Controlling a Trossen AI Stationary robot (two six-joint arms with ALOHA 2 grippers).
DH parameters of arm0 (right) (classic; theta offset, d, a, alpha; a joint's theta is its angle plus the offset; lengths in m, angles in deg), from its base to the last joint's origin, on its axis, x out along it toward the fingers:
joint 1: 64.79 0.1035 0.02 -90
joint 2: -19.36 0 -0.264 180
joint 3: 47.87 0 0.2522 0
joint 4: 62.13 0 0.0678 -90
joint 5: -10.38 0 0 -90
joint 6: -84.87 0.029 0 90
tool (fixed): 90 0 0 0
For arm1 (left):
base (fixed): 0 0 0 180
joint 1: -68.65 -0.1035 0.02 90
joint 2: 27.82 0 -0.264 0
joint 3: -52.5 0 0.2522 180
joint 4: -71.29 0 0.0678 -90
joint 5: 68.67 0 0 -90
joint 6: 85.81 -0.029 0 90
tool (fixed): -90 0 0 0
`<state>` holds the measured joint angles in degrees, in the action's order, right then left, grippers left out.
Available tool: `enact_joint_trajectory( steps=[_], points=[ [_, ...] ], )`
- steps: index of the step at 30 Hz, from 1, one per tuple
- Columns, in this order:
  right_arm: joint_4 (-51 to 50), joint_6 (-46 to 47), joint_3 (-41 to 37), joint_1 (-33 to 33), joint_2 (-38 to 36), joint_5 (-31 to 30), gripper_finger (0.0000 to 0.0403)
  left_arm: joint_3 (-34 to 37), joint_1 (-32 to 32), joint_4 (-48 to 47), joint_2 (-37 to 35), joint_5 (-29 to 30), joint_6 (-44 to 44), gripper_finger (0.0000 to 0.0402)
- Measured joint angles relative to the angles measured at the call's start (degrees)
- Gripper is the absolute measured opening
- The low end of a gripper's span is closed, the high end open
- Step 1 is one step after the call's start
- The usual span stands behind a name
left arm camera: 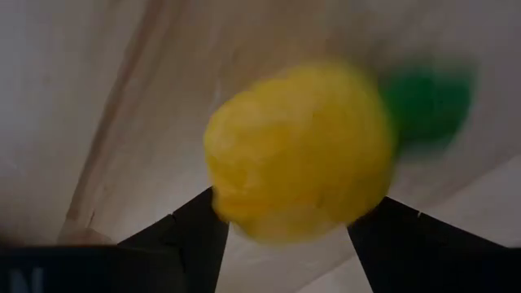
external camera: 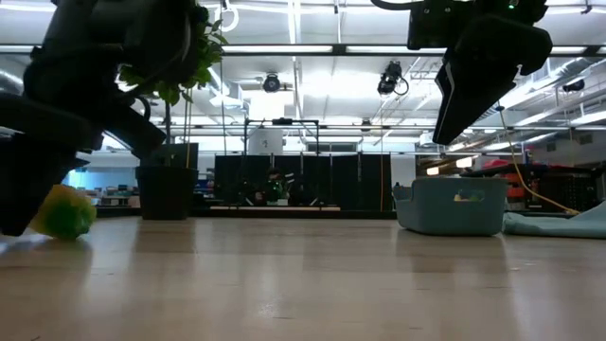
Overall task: Pick and placing Produce into tupperware
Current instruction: Put the yellow pineapple into the blue bin
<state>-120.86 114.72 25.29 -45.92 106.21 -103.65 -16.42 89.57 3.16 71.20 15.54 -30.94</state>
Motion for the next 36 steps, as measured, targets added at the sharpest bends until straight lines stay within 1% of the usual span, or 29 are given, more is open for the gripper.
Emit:
enact_joint_trajectory(
  steps=[6,7,10,15,21,25,31,36],
  points=[
    [0.00,0.00,0.00,0.00,0.00,0.00,0.0201,0.00,-0.56,0.88,0.00,-0.86,2.25,0.0231],
    [0.02,0.00,0.00,0.00,0.00,-0.06,0.0200,0.00,-0.58,1.30,0.00,-0.86,1.42,0.0231],
    [0.01,-0.01,0.00,0.00,0.00,-0.86,0.0199,0.00,-1.46,2.24,0.00,-0.87,-5.14,0.0232],
    [0.02,-0.02,-0.02,0.00,0.00,-0.96,0.0199,0.00,-3.07,2.38,-0.11,-0.42,-5.90,0.0235],
    [0.02,0.00,-0.02,0.02,0.00,-1.01,0.0199,0.00,-3.56,4.88,-0.11,-0.49,1.42,0.0229],
    [0.02,-0.04,-0.02,0.01,0.00,-1.01,0.0198,0.00,-3.56,7.02,-0.11,-0.58,2.44,0.0229],
    [0.02,-0.42,-0.02,0.02,0.00,-1.03,0.0197,0.00,-3.56,7.78,-0.11,-5.41,3.33,0.0227],
    [0.02,-0.47,-0.02,0.02,0.00,-1.03,0.0196,0.00,-3.69,7.84,-0.11,-6.57,6.54,0.0228]
  ],
)
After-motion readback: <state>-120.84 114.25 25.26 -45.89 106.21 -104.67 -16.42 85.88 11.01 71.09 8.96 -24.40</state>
